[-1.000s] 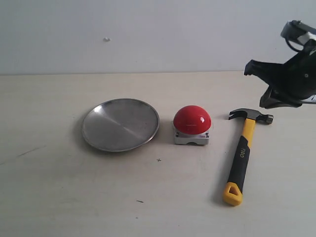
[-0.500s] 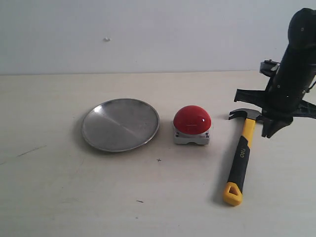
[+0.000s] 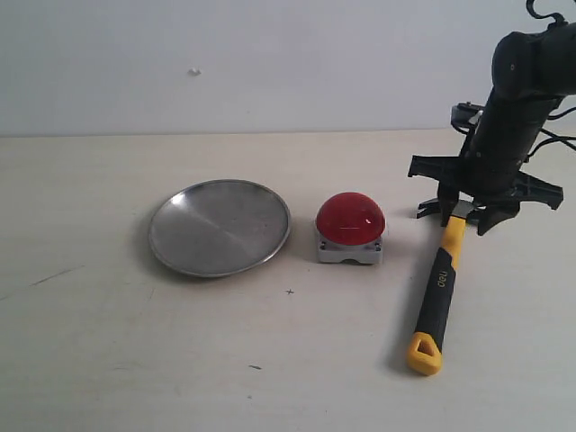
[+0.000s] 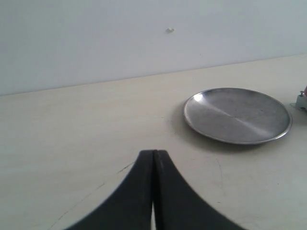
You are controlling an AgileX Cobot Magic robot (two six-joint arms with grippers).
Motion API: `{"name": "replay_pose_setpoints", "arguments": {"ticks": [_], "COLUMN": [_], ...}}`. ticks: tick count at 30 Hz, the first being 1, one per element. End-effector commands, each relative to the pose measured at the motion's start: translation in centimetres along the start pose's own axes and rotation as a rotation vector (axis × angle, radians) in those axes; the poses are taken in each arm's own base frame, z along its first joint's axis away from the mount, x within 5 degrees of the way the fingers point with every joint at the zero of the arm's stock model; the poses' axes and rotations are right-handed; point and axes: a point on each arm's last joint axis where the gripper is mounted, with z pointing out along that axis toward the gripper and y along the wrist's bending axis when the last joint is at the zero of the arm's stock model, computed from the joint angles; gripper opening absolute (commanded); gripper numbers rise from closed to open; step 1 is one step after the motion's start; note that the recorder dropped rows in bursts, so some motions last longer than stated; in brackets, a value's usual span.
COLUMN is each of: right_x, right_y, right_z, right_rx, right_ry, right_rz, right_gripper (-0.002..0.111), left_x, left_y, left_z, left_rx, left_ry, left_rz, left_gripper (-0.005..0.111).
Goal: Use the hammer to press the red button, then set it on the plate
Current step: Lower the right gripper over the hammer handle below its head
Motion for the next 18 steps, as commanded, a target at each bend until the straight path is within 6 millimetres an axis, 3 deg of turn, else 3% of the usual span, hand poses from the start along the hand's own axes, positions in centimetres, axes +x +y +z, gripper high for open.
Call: {"name": "replay_pose_setpoints", "arguments": {"ticks": [1,8,18], "right_x": [-0.8,-1.7,-1.6], "right_y": [0.3,0.3,0.2], "right_z": [0.8,2.5,4.1], "right_rx": [0.000,0.019,0.033], "right_ry": [-0.028,-0.008,0.018], "right_rz": [-0.006,0.021,0.024], "right_gripper": [0.052,0.052,0.051], "left_x": [-0.1,-0.1,-0.1], "left_y": [0.0,0.0,0.0], "left_z": [0.0,0.0,0.0], "left_rx": [-0.006,-0.006,-0.006], "left_ry": [-0.007,-0.007,-0.007], "left_rz": [-0.004,-0.004,-0.004], "left_gripper": [0.000,0.000,0.000]}}
